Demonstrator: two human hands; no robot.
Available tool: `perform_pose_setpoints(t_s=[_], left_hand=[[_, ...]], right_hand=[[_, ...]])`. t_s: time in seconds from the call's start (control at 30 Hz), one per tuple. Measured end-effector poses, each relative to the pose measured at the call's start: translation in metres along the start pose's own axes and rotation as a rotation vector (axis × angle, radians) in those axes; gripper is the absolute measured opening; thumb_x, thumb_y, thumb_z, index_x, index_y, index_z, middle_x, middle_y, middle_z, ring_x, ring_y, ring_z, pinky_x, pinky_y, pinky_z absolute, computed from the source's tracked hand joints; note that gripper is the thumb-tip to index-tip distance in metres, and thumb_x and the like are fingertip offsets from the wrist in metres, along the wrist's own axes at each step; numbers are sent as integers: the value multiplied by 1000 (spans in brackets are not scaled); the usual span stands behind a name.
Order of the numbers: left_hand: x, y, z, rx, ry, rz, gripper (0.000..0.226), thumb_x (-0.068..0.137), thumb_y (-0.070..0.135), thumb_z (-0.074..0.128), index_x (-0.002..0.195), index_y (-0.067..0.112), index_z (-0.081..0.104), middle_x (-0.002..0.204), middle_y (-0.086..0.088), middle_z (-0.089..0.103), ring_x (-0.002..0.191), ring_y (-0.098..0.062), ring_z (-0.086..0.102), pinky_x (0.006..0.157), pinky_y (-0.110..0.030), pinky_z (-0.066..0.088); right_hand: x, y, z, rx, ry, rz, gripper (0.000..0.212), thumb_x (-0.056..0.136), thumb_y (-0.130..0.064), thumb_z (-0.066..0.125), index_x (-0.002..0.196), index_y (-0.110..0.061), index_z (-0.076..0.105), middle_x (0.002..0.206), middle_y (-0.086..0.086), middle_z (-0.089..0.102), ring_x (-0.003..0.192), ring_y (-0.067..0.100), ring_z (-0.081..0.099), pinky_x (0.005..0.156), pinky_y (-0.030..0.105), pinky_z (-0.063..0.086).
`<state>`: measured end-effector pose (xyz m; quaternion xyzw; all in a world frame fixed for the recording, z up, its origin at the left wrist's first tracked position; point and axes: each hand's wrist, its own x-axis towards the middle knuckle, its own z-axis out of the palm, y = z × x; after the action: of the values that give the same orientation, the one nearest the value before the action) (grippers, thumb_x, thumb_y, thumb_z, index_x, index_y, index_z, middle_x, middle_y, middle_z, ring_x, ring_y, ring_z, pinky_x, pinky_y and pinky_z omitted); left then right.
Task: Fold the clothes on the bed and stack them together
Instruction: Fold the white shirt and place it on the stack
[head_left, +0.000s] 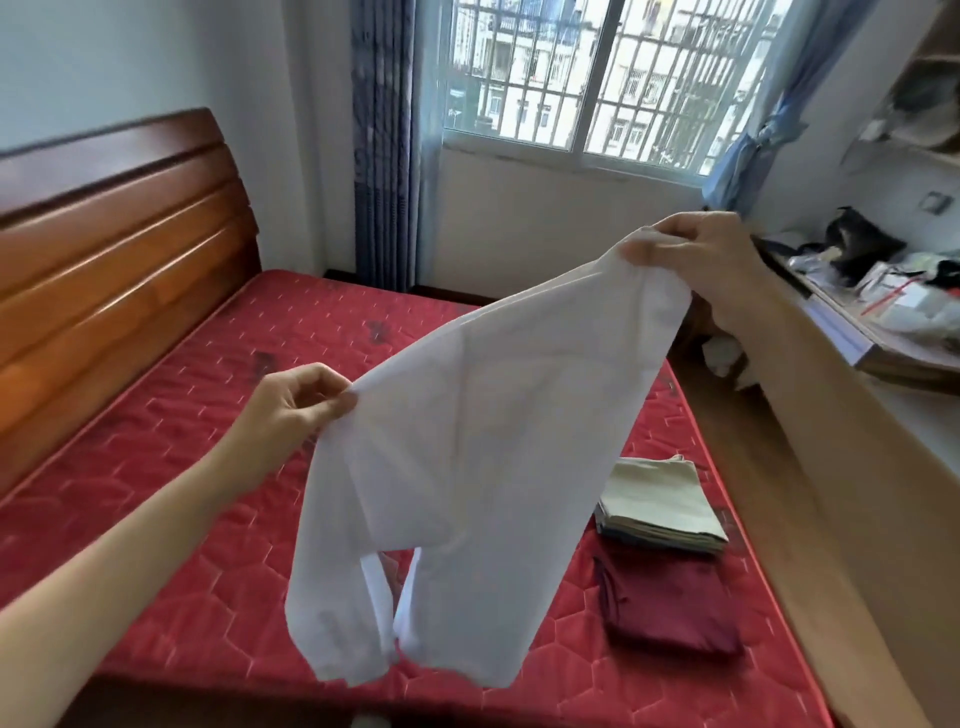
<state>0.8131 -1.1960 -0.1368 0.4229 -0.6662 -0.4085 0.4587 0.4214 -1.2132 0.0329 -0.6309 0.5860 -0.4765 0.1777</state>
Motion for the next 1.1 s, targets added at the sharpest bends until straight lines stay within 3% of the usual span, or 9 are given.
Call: perform_pose_setpoints(t_s=[0.1, 0.2, 0.37, 0.47, 0.6, 0.7, 0.9, 1.0, 1.1], left_hand=[[5, -48, 4, 62, 16, -119, 4, 85, 18, 72, 83, 21, 72, 79, -2, 71, 71, -7, 62, 68, -23, 51], [9, -138, 23, 135, 34, -298, 12, 86, 11, 71, 79, 20, 71, 78, -3, 72, 72, -10, 61, 73, -34, 50], [36, -329, 64, 235, 23, -573, 22, 85, 13, 71, 72, 30, 68, 71, 10, 70, 69, -9, 60, 68, -29, 47], [68, -434, 86, 284, -1, -678, 23, 84, 11, 70, 71, 30, 66, 69, 12, 68, 69, -9, 60, 68, -28, 45], [111, -531, 107, 302, 11, -744, 19, 85, 9, 69, 76, 25, 66, 76, 5, 69, 72, -8, 60, 66, -11, 41], [142, -570, 105, 283, 8, -751, 14, 85, 10, 69, 80, 23, 70, 77, 6, 71, 66, 3, 57, 62, -4, 39], [243, -610, 76, 223, 42, -659, 16, 84, 11, 71, 81, 27, 72, 78, 11, 71, 76, -7, 63, 76, -26, 48], [324, -636, 78, 375, 77, -566, 11, 85, 13, 68, 86, 23, 71, 85, 9, 71, 83, -13, 64, 75, -24, 45], [383, -671, 88, 701, 5, -587, 26, 90, 7, 57, 115, 9, 65, 119, -12, 59, 111, -32, 54, 91, -35, 42]], right_hand=[[18, 40, 39, -47, -154, 99, 27, 73, -22, 82, 87, -1, 72, 76, 7, 62, 70, 12, 54, 62, 27, 41], [28, 120, 107, -128, -288, 229, 21, 75, -19, 81, 87, -4, 72, 78, 3, 62, 72, 12, 53, 63, 26, 40], [42, 308, 243, -187, -413, 400, 11, 76, -18, 79, 74, -15, 69, 69, -5, 59, 67, 10, 51, 58, 22, 39], [54, 418, 315, -206, -474, 473, 13, 75, -20, 79, 80, -10, 71, 75, 4, 64, 71, 11, 53, 64, 27, 41], [70, 525, 387, -177, -534, 526, 15, 74, -18, 80, 82, -8, 71, 79, 14, 67, 72, 9, 52, 65, 28, 39], [100, 570, 417, -134, -525, 534, 15, 72, -22, 82, 79, -14, 72, 72, 2, 64, 69, 6, 52, 65, 28, 40], [215, 616, 457, -161, -493, 465, 23, 73, -27, 82, 84, -11, 71, 74, -1, 59, 72, 9, 51, 64, 26, 39], [281, 644, 494, -348, -315, 432, 36, 83, -37, 71, 111, -14, 64, 104, 1, 65, 95, 13, 56, 77, 25, 44], [315, 667, 526, -429, -212, 541, 66, 93, -42, 58, 141, -2, 37, 140, 16, 46, 129, 28, 44, 102, 34, 34]])
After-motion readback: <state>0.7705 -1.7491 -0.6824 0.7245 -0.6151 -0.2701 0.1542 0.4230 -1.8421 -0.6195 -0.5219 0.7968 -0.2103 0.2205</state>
